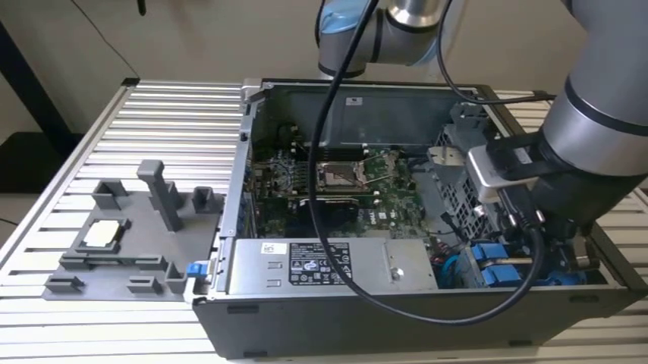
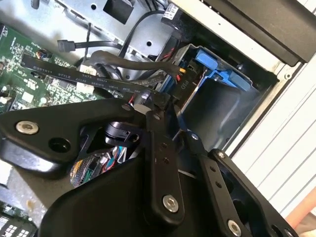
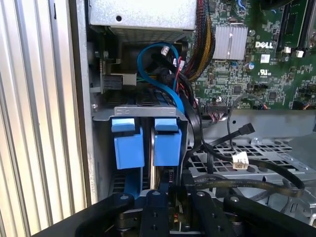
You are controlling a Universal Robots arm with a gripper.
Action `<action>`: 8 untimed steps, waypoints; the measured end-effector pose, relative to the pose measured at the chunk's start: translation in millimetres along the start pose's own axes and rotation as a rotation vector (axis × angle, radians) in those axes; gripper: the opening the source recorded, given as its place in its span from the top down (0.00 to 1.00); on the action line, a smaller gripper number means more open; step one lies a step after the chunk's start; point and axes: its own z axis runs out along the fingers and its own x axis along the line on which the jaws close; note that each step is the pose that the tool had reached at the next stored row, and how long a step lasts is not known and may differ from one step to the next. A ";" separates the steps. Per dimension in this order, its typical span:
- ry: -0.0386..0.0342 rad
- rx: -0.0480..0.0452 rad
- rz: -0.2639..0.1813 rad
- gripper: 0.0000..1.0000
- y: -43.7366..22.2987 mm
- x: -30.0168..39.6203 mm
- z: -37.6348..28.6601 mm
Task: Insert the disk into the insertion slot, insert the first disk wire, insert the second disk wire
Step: 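Insert the second disk wire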
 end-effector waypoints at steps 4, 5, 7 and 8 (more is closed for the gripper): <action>-0.0119 -0.0025 0.003 0.76 -1.4 0.5 -6.4; -0.0138 -0.0031 0.003 0.76 -2.1 0.4 -9.2; -0.0163 -0.0042 0.004 0.76 -2.5 0.9 -11.3; -0.0160 -0.0043 0.004 0.76 -2.5 1.2 -11.5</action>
